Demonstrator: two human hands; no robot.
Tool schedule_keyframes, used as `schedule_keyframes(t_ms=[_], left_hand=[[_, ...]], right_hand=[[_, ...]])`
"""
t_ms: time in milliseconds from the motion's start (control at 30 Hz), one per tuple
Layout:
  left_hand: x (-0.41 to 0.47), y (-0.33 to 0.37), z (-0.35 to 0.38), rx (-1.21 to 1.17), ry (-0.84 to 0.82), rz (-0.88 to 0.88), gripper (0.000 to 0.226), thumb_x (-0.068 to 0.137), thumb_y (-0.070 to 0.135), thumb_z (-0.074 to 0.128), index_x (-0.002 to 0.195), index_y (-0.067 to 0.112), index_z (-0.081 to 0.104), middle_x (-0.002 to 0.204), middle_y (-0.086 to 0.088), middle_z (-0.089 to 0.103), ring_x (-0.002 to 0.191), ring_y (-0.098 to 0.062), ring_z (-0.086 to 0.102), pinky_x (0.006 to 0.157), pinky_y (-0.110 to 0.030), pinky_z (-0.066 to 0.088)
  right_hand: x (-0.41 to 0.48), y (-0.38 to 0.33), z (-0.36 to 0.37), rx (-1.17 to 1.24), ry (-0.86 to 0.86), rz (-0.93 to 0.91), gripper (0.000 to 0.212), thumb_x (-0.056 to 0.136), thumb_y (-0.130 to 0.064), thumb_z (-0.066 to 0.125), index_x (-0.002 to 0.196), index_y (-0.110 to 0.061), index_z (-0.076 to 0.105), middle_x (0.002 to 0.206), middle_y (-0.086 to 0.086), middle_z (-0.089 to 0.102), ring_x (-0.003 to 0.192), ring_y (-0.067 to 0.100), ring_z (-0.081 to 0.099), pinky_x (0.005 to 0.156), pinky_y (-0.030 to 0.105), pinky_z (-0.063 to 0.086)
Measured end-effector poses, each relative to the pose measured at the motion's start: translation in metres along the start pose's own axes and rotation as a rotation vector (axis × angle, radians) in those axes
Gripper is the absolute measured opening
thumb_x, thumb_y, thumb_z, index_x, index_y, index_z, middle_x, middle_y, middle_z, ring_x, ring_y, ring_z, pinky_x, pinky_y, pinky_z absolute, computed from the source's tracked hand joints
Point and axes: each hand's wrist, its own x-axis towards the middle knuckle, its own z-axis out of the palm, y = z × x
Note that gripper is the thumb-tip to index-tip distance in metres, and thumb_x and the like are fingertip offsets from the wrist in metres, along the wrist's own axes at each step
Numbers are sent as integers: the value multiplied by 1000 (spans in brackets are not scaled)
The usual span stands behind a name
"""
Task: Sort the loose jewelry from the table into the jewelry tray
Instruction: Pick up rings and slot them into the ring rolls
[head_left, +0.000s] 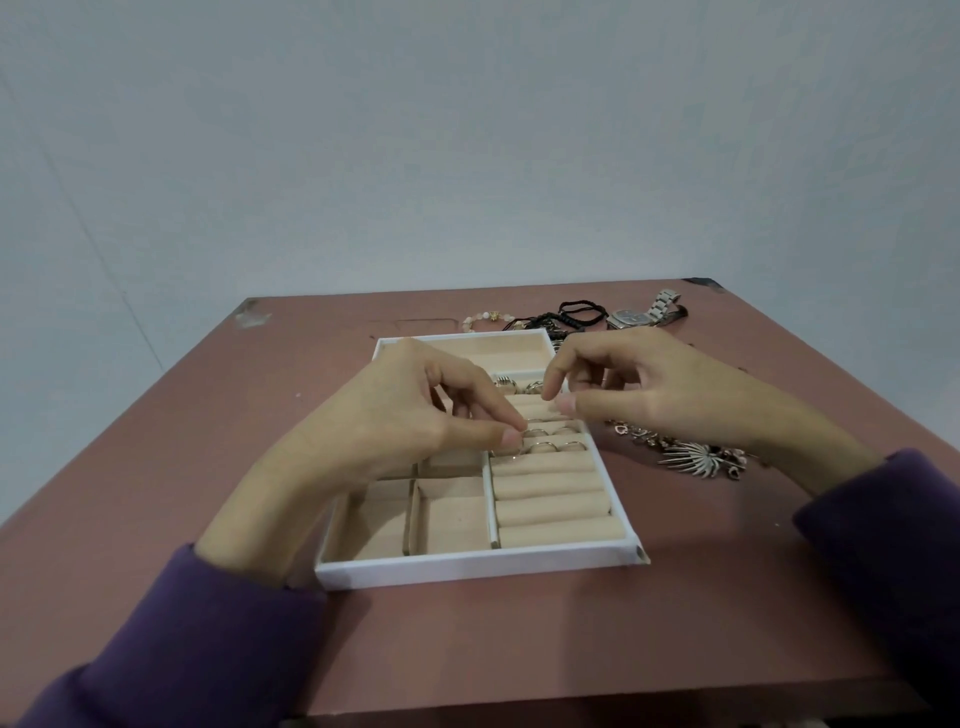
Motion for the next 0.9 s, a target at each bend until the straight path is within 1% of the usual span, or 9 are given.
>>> schedule_keyframes(t_ms=[67, 167, 267, 367, 433, 567, 700, 767, 900], left_hand=[[-1, 0, 1, -24, -30, -13, 8, 66, 13, 81, 66, 18, 75, 52, 6, 61, 46, 1, 43, 48, -9, 35], [-1, -1, 2, -18, -86, -21, 11, 66, 12, 82, 63, 20, 74, 72, -13, 71, 49, 1, 44, 49, -10, 37], [0, -3, 3, -2, -112, 1, 7, 65, 12, 82, 68, 14, 76, 63, -3, 66, 52, 0, 45, 52, -10, 37], [0, -4, 3, 8, -133, 5, 6, 67, 14, 81, 72, 14, 77, 58, 10, 62, 53, 0, 45, 53, -11, 36], [0, -4, 2, 19, -145, 21, 5, 69, 14, 79, 74, 13, 78, 56, 13, 60, 52, 0, 45, 53, -10, 34], [0, -4, 1, 33, -144, 39, 3, 71, 15, 78, 74, 17, 78, 56, 13, 58, 51, 0, 44, 52, -11, 33], [1, -6, 1, 40, -159, 17, 5, 72, 15, 77, 75, 18, 78, 54, 13, 56, 53, -1, 43, 52, -14, 34], [1, -7, 1, 46, -166, 11, 6, 72, 14, 77, 76, 19, 78, 56, 12, 56, 55, -2, 43, 54, -16, 35], [2, -9, 0, 55, -182, 13, 10, 70, 15, 79, 77, 23, 78, 62, 8, 54, 63, -11, 46, 61, -25, 36]], right_hand=[[0, 1, 0, 1, 8, 0, 5, 84, -19, 66, 85, -24, 67, 69, -4, 53, 62, 8, 45, 61, 20, 40], [1, 1, 0, -7, 27, -15, 8, 84, -17, 66, 84, -24, 68, 72, 0, 56, 64, 8, 47, 63, 20, 40], [1, 0, 0, -11, 35, -25, 9, 84, -16, 65, 83, -25, 68, 76, 7, 59, 65, 6, 47, 62, 17, 40], [0, 0, 2, -18, 34, -30, 10, 84, -16, 65, 82, -25, 68, 73, 2, 60, 63, 4, 47, 62, 16, 41], [0, -1, 3, -10, 23, -26, 9, 83, -14, 65, 80, -22, 68, 70, -1, 60, 61, 2, 47, 64, 21, 43], [0, -1, 5, -15, -2, -26, 9, 81, -13, 67, 75, -20, 69, 61, -7, 57, 59, 4, 45, 67, 33, 46], [1, 1, 7, -7, -16, -49, 10, 78, -13, 70, 72, -20, 70, 68, 6, 62, 63, 19, 49, 64, 35, 45], [2, 2, 8, -10, -17, -55, 9, 77, -14, 72, 73, -21, 70, 71, 8, 63, 67, 27, 53, 64, 35, 45], [3, 3, 8, -26, -16, -56, 8, 76, -16, 73, 73, -23, 70, 72, 5, 63, 71, 27, 55, 64, 36, 46]])
